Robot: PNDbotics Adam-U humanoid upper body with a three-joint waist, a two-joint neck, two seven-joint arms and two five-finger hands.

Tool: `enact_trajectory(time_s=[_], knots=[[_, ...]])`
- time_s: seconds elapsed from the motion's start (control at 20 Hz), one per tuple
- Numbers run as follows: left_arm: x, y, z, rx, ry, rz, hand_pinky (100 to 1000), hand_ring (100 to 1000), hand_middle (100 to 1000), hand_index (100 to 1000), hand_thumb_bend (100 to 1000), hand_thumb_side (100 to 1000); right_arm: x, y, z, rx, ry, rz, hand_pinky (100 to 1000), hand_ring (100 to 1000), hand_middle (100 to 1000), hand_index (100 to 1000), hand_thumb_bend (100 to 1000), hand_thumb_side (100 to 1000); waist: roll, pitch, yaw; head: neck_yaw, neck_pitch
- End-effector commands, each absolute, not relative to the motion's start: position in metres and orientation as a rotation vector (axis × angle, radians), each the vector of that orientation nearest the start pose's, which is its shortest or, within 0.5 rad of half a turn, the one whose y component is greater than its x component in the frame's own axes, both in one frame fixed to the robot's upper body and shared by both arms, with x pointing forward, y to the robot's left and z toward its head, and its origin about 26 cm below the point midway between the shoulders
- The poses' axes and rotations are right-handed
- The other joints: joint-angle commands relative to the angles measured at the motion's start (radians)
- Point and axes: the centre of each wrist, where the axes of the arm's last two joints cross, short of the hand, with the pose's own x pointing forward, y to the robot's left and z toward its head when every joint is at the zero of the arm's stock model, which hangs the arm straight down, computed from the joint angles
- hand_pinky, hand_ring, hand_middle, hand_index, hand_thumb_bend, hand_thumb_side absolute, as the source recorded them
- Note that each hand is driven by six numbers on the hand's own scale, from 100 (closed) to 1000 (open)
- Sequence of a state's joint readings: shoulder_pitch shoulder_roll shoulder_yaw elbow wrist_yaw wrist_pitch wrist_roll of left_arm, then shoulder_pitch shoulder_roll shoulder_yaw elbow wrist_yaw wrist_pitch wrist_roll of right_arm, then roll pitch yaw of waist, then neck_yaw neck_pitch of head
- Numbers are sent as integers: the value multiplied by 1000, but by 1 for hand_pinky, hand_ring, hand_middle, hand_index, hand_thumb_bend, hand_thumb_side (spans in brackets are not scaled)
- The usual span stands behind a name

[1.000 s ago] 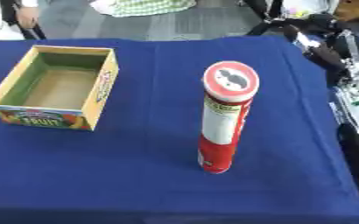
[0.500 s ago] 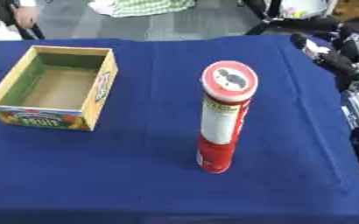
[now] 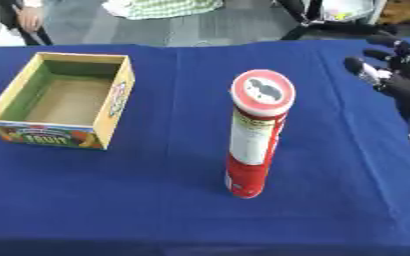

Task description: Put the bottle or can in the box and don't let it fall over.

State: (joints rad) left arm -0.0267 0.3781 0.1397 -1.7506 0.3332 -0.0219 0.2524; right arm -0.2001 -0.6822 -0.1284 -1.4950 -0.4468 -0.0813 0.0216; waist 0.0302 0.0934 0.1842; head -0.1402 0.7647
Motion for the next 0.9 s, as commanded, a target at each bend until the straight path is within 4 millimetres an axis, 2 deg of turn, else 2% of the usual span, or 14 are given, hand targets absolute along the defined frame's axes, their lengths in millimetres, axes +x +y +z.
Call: enact_trajectory(time_s=[0.05, 0.5, 0.8, 0.9], knots=[[278, 361, 95, 301, -1854, 213, 707, 1000, 911, 842, 500, 882, 314, -434, 147, -244, -1866, 170, 805, 899, 1000, 777, 704, 284, -1, -10, -2, 5, 5], [278, 361, 95, 302, -1854, 216, 707, 1000, 912, 842, 498, 883, 303, -431, 133, -195, -1847, 216, 813, 919, 1000, 797, 721, 271, 1, -10, -2, 8, 5], [278, 361, 95, 302, -1854, 214, 708, 1000, 912, 842, 499, 882, 302, -431, 132, -168, -1840, 272, 816, 928, 1000, 805, 728, 266, 1, -9, -2, 6, 5], [279, 361, 96, 300, -1856, 211, 707, 1000, 912, 842, 499, 882, 302, -427, 132, -150, -1834, 320, 827, 960, 1000, 825, 761, 252, 1, -7, -2, 4, 5]])
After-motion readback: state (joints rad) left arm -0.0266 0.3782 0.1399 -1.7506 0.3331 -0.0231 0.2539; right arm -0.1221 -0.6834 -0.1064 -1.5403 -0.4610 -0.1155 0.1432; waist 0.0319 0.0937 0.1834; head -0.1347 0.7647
